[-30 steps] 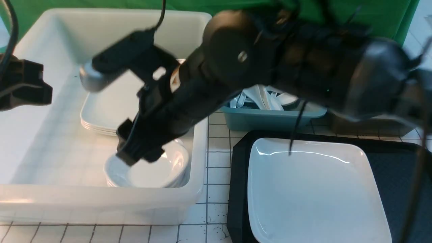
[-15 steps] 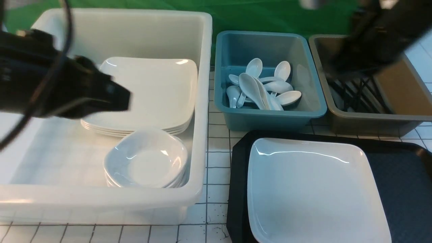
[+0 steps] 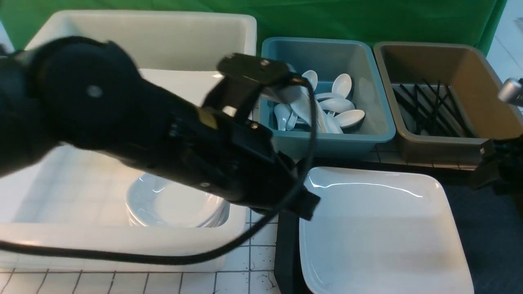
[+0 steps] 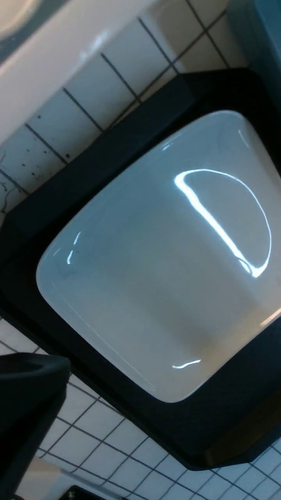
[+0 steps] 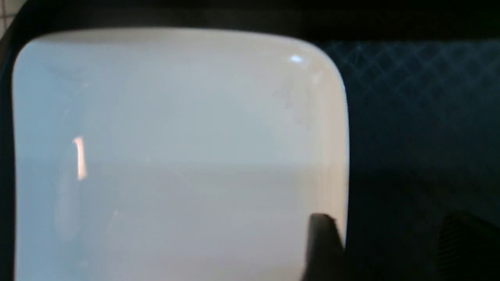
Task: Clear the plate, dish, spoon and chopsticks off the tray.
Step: Use the right arm to grab a plate from the dinner plate
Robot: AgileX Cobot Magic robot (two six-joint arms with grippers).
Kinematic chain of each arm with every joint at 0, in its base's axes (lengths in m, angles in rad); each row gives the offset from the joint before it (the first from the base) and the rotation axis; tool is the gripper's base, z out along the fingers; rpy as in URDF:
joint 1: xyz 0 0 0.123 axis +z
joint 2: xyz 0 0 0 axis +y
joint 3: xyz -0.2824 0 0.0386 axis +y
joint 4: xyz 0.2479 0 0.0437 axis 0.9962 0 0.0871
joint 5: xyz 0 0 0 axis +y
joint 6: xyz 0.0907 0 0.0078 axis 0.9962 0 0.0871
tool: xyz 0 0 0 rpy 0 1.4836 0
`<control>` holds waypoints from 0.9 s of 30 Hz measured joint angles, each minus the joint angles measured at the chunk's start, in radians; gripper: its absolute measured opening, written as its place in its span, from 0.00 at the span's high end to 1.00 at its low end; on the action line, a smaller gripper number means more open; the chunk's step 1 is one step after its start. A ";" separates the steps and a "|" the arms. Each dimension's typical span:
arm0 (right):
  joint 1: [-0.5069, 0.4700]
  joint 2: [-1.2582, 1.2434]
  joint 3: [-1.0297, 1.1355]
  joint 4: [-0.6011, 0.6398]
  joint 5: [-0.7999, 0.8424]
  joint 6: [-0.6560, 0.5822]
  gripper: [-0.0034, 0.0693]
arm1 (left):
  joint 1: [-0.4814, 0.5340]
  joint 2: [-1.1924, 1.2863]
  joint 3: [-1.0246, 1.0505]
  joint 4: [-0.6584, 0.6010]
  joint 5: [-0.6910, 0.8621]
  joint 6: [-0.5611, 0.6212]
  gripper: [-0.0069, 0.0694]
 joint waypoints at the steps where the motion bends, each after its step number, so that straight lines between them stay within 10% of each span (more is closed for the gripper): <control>1: -0.001 0.023 -0.002 0.009 -0.018 -0.007 0.35 | -0.001 0.009 -0.007 0.000 0.000 0.001 0.91; 23: 0.102 0.322 -0.101 0.182 -0.200 -0.228 0.30 | -0.003 0.038 -0.041 0.126 -0.002 -0.038 0.91; 27: 0.134 0.326 -0.107 0.167 -0.207 -0.238 0.45 | -0.003 0.038 -0.041 0.126 0.004 -0.053 0.91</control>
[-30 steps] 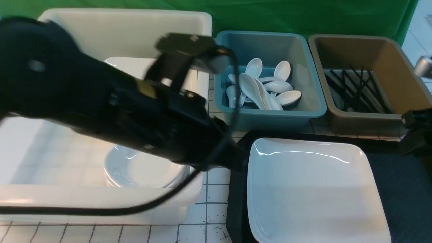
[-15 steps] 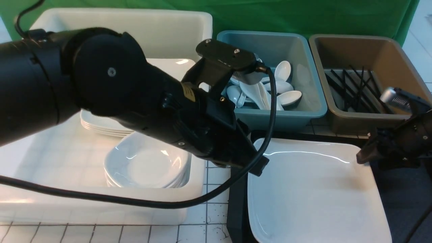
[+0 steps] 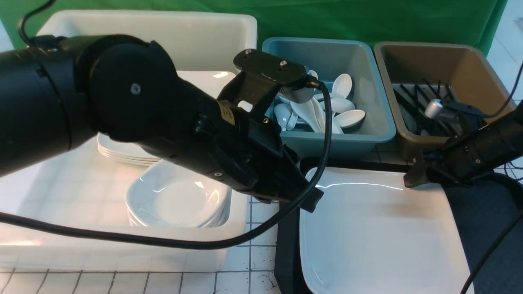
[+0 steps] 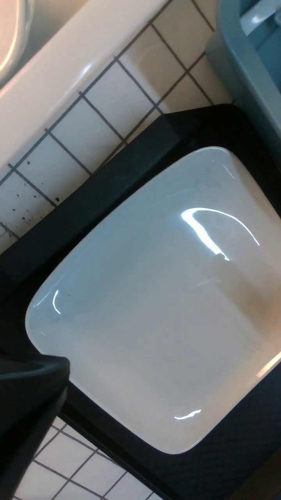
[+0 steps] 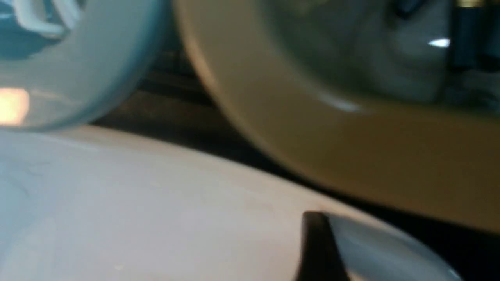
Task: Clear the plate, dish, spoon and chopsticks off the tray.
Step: Use the right arm to grab a plate from the dinner plate
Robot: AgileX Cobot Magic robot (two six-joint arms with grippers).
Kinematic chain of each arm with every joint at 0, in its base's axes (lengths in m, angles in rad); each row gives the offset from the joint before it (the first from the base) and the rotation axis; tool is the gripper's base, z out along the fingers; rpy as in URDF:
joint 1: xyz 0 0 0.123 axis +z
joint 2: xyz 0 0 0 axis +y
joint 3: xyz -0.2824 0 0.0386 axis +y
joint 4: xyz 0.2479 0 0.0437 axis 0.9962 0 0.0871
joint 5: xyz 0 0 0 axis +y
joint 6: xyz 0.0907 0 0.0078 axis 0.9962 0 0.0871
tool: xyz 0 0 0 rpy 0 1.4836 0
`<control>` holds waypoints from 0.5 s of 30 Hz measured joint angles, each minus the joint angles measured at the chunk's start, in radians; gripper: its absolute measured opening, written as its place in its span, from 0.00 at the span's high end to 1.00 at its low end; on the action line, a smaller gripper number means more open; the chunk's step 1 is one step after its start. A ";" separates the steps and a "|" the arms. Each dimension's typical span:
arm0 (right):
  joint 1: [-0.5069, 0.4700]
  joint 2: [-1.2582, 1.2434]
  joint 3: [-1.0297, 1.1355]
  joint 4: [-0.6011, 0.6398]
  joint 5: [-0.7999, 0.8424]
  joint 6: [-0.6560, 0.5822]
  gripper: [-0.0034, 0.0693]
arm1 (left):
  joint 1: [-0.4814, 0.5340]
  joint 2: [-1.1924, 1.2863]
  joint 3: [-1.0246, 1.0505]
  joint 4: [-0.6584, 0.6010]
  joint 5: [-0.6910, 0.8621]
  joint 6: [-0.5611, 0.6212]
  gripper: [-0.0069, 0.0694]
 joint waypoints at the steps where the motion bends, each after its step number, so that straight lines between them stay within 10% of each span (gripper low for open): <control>1: 0.001 0.000 0.000 -0.004 0.000 0.000 0.45 | 0.000 0.000 0.000 0.000 0.000 0.000 0.91; 15: 0.014 -0.138 -0.003 -0.094 0.133 0.018 0.74 | 0.000 0.000 0.000 0.001 0.022 -0.026 0.91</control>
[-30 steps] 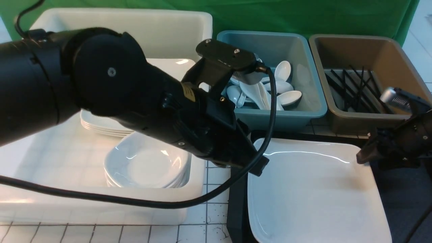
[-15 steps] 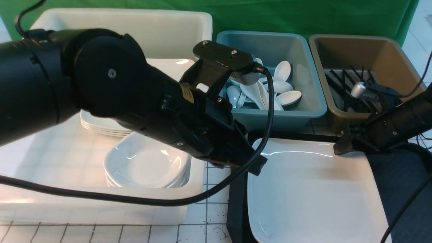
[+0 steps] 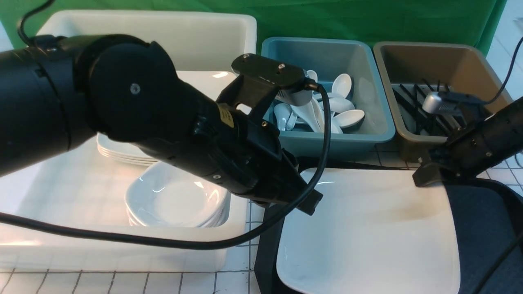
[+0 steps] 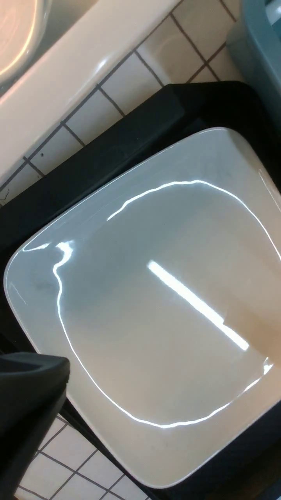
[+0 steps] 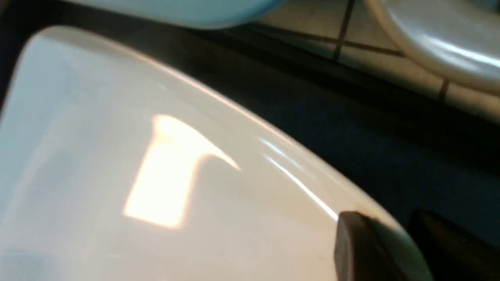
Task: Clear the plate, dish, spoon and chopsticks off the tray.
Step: Use the right arm to grab a plate from the dinner plate, then use the right arm to put the plate into the large storage box on the left
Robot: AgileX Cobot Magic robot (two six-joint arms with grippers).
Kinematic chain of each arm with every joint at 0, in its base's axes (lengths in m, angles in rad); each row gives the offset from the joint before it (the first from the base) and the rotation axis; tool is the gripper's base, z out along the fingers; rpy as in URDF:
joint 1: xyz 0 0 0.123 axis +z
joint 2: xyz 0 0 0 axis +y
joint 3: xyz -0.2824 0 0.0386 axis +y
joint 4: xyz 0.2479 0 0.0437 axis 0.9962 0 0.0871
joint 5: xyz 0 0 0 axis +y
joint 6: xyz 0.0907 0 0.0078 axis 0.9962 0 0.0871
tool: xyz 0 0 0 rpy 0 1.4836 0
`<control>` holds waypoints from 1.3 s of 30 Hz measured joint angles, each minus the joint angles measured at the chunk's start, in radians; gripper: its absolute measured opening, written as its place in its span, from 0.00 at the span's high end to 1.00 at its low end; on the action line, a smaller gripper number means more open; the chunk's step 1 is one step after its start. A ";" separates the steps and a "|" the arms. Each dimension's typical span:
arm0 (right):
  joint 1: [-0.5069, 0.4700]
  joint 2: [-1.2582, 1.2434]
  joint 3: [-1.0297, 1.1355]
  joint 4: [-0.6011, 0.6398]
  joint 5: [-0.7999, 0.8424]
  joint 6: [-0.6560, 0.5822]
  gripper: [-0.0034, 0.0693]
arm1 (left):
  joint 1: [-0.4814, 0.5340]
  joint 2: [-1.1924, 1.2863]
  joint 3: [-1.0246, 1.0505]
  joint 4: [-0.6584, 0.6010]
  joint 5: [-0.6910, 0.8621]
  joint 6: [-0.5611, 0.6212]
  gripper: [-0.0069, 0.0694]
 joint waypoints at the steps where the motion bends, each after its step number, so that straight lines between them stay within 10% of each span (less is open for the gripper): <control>1: 0.000 -0.005 0.000 -0.002 0.003 0.003 0.74 | 0.000 0.000 0.000 0.000 0.000 0.000 0.91; 21: 0.002 -0.407 0.006 -0.061 0.135 0.066 0.89 | 0.005 0.000 -0.009 0.003 -0.016 -0.019 0.91; 39: 0.005 -0.564 -0.209 0.004 0.213 0.070 0.89 | 0.208 -0.038 -0.123 0.038 0.016 -0.054 0.91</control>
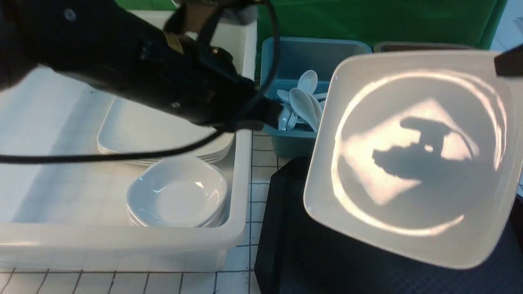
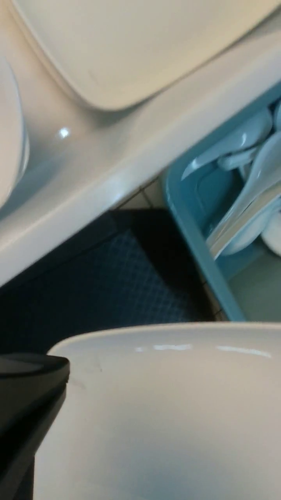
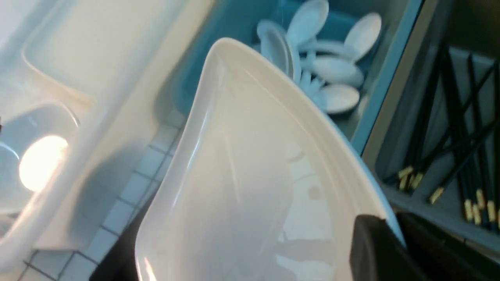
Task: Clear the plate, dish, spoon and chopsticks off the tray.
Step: Use the right arm to put the plate into the large storage box on the left
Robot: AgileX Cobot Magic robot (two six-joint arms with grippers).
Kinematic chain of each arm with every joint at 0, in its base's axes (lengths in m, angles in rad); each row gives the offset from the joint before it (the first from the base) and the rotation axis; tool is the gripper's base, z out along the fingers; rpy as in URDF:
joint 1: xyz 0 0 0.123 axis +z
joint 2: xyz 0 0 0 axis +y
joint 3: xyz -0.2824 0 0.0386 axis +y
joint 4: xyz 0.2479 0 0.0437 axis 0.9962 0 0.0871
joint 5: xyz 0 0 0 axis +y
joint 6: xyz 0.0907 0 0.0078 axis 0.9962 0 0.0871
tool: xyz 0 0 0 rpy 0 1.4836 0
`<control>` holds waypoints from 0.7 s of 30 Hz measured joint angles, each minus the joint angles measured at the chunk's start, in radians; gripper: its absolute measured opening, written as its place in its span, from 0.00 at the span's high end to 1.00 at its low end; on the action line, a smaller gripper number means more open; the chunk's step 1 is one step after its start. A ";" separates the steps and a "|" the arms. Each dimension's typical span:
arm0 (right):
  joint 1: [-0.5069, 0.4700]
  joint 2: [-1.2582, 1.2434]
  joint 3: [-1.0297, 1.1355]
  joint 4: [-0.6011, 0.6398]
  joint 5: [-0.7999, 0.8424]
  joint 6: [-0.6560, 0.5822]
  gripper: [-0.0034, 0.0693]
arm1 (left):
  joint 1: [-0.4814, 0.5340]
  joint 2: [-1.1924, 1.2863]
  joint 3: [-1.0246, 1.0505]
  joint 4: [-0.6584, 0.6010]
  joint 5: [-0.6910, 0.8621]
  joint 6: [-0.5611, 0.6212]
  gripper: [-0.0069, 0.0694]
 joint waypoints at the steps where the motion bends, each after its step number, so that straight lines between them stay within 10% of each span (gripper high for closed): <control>1: 0.000 0.009 -0.033 0.018 0.001 -0.003 0.89 | 0.023 -0.005 -0.006 0.002 0.006 0.000 0.91; 21: 0.339 0.756 -0.953 0.191 -0.018 0.049 0.89 | 0.483 -0.145 -0.026 0.014 0.177 0.053 0.91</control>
